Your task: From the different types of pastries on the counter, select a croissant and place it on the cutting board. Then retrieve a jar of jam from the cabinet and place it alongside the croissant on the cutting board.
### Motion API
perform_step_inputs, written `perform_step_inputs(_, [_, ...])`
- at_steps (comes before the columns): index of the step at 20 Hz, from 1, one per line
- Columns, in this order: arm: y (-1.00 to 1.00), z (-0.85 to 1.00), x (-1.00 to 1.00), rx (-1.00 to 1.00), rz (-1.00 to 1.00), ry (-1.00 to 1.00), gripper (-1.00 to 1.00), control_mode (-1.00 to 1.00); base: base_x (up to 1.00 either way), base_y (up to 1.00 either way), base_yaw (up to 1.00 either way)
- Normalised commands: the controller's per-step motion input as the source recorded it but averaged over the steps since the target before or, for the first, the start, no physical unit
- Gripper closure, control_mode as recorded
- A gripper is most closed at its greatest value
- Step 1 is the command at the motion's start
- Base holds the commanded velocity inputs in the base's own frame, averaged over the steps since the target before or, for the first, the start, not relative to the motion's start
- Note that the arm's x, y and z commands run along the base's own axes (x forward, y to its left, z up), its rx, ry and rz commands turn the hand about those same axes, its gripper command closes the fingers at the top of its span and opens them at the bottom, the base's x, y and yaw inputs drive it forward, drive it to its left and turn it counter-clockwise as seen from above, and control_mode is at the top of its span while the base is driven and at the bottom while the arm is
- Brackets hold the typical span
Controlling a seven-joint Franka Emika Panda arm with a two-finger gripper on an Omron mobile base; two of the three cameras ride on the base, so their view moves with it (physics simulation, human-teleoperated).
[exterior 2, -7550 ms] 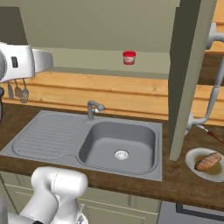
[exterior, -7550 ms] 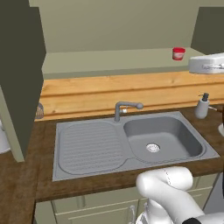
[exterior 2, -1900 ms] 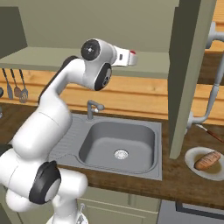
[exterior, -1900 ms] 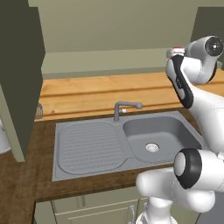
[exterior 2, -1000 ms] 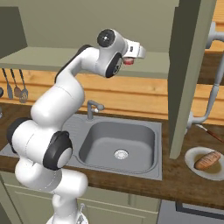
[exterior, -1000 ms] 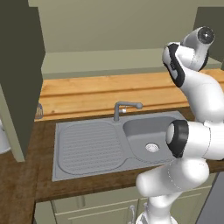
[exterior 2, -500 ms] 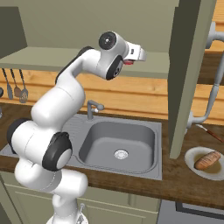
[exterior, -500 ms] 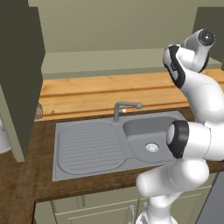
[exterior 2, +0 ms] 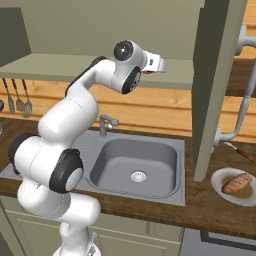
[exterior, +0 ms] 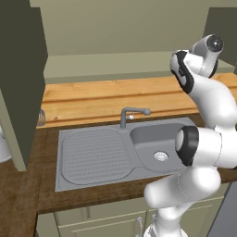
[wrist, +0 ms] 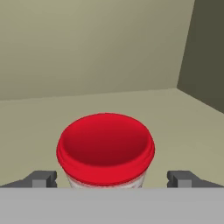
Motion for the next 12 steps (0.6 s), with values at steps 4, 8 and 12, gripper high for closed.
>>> perform_step_inputs(4, [0.0,-0.24,0.13,0.0,0.0,0.0,-1.0,-1.0,0.0,0.0,0.0])
perform_step_inputs(8, [0.0,-0.04,0.15,0.0,0.0,0.0,-1.0,-1.0,0.0,0.0,0.0])
perform_step_inputs(12, [0.0,0.0,0.2,0.0,0.0,0.0,-1.0,-1.0,0.0,0.0,0.0])
